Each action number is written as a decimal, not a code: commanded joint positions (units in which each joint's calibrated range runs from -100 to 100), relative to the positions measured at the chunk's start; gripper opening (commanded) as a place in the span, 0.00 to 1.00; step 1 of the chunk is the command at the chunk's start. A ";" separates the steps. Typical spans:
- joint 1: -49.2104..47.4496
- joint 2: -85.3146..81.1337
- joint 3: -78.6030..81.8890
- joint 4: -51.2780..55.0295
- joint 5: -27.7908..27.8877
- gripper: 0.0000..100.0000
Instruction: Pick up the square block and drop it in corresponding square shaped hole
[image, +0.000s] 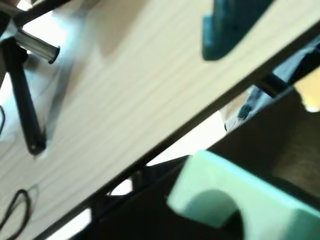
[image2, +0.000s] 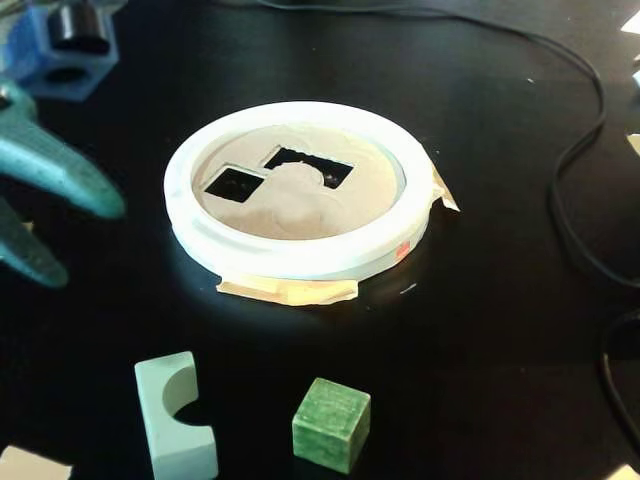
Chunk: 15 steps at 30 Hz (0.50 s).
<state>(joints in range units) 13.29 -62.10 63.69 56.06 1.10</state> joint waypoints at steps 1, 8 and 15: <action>-1.55 26.23 -25.80 0.59 -0.49 0.91; -10.29 52.39 -51.94 9.02 -1.81 0.92; -9.67 69.58 -77.62 21.76 -4.88 0.91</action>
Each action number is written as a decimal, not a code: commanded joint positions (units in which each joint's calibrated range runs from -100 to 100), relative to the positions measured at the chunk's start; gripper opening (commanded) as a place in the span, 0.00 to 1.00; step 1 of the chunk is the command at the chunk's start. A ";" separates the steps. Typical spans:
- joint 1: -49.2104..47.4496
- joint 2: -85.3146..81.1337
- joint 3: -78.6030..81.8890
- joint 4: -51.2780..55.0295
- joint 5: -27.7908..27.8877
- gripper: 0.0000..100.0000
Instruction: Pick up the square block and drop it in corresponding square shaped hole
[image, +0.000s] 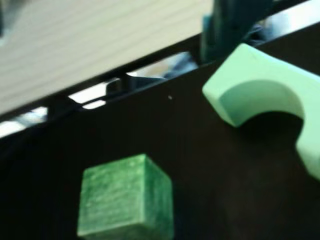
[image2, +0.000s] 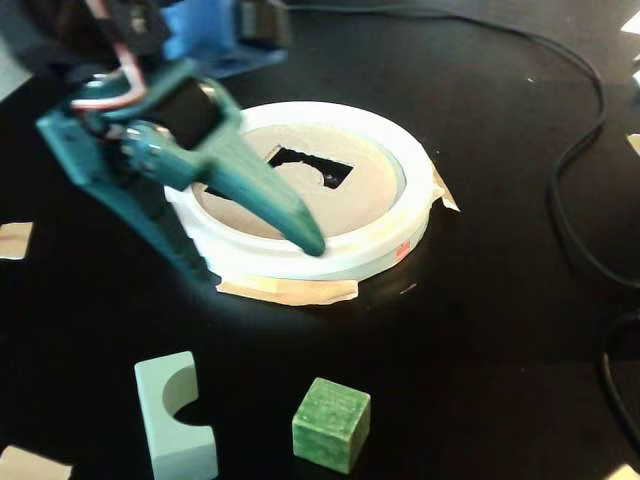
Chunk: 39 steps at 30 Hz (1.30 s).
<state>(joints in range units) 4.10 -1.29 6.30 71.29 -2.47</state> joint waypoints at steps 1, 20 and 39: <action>-0.23 12.26 -24.87 8.84 -1.32 0.91; 0.40 36.81 -41.81 14.36 -0.98 0.91; -0.85 47.02 -48.01 14.26 -0.88 0.90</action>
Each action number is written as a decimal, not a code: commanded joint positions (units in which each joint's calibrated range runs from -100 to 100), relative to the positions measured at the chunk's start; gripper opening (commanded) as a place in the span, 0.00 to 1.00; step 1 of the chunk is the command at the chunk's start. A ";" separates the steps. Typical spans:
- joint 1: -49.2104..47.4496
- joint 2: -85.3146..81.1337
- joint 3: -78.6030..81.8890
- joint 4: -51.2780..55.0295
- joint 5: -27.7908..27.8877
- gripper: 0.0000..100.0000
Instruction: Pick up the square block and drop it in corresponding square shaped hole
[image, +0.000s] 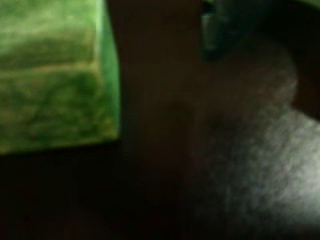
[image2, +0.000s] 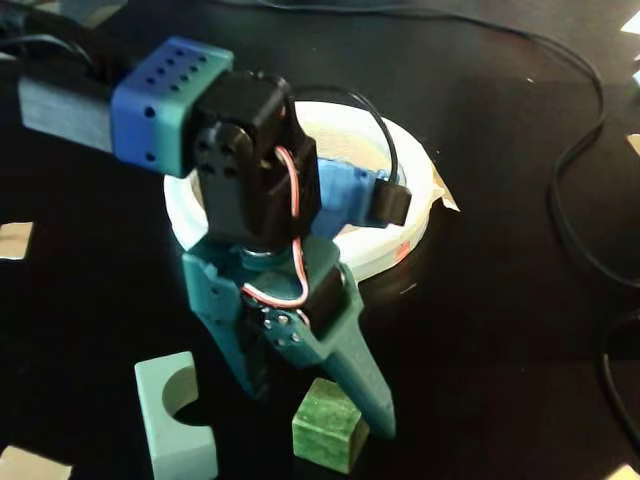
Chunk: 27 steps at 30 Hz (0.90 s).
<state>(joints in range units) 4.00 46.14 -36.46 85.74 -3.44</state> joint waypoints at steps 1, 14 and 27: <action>-0.75 -0.42 -5.26 -0.19 0.10 0.90; -0.75 -0.87 -5.26 -0.09 -0.10 0.44; -1.00 -6.60 -4.53 1.81 -0.29 0.30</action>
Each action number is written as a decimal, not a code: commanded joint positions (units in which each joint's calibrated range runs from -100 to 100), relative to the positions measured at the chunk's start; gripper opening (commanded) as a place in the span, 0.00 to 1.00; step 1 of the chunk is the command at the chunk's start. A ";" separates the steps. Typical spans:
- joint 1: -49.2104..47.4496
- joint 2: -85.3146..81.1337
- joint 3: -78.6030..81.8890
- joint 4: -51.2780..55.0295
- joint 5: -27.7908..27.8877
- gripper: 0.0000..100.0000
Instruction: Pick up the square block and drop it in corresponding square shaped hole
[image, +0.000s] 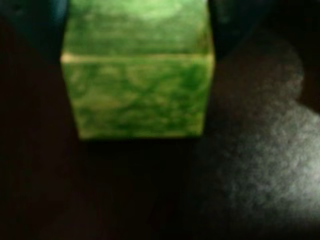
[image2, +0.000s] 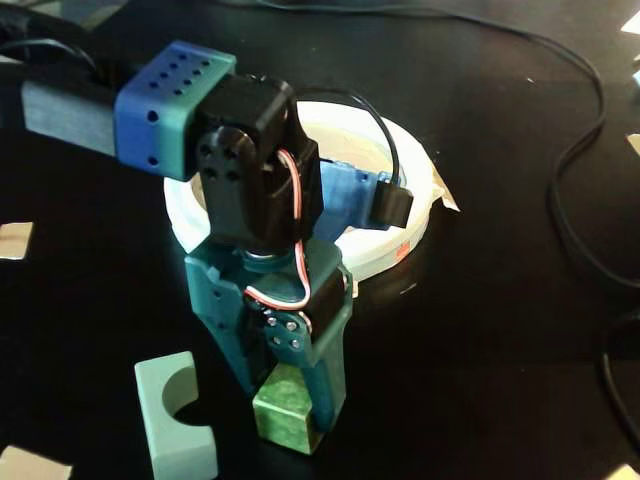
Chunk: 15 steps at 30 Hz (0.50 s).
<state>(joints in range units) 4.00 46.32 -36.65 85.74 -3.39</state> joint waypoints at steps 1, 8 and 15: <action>-1.00 -8.21 -4.88 3.22 -0.34 0.30; -4.62 -22.09 -5.06 14.26 -0.54 0.32; -18.73 -33.65 -4.79 14.26 -7.47 0.32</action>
<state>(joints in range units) -5.39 24.30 -36.65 99.32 -7.11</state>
